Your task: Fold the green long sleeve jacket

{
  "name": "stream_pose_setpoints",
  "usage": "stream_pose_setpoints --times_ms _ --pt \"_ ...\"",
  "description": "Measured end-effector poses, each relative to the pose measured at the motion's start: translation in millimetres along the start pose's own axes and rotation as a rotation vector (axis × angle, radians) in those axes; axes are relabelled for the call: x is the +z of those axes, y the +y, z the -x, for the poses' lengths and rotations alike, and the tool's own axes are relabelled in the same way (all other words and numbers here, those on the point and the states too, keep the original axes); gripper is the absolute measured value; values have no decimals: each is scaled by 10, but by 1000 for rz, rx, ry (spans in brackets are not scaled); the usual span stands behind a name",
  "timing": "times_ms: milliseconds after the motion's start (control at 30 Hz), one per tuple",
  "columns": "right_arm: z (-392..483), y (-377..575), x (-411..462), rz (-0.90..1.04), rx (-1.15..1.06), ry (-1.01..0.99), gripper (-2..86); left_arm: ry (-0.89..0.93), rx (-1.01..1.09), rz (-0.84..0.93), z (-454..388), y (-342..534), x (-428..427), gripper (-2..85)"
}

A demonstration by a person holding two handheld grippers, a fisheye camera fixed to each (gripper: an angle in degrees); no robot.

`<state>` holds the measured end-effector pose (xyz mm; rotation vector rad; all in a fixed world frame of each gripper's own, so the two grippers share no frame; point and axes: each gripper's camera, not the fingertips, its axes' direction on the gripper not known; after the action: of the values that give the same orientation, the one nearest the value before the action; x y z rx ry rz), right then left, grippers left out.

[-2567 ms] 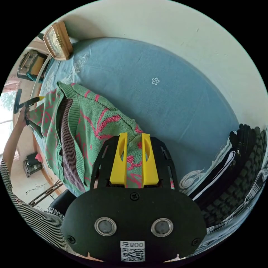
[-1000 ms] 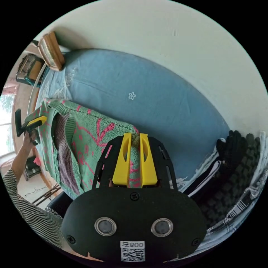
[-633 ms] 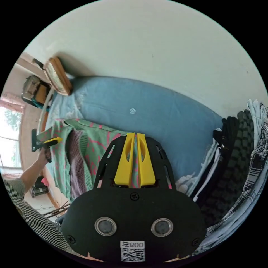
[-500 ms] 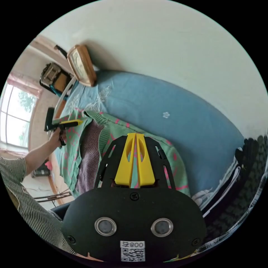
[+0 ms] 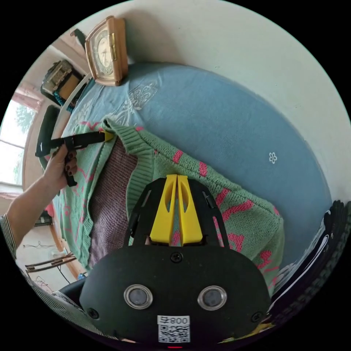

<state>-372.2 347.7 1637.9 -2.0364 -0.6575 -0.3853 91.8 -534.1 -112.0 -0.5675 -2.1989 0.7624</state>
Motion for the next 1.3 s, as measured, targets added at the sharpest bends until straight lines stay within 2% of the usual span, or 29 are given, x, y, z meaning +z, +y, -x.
stream_pose_setpoints --times_ms 167,333,500,667,867,933,1033,1167,1300 --pt "-116 -153 -163 -69 126 -50 -1 -31 0 -7 -69 30 26 2" --pt "31 43 -353 -101 119 -56 -1 -1 1 -27 -77 297 16 2" --pt "223 395 -736 -253 127 -107 0 16 28 -91 -107 782 -142 2" --pt "464 0 -414 -111 57 8 -1 28 -7 -56 -21 998 -25 5" --pt "491 15 -692 -176 78 -28 -2 103 25 -96 -104 1447 -259 26" --pt "558 172 -836 -207 64 -62 -3 123 48 -88 -159 1883 -419 45" --pt "800 539 -971 -243 13 -220 0 144 12 -18 -224 2655 -493 66" --pt "1326 853 -668 -90 -63 -371 16 167 -127 144 -375 3699 -429 75" --pt "1557 883 -320 43 -54 -464 47 104 -213 282 -630 4533 -364 77"
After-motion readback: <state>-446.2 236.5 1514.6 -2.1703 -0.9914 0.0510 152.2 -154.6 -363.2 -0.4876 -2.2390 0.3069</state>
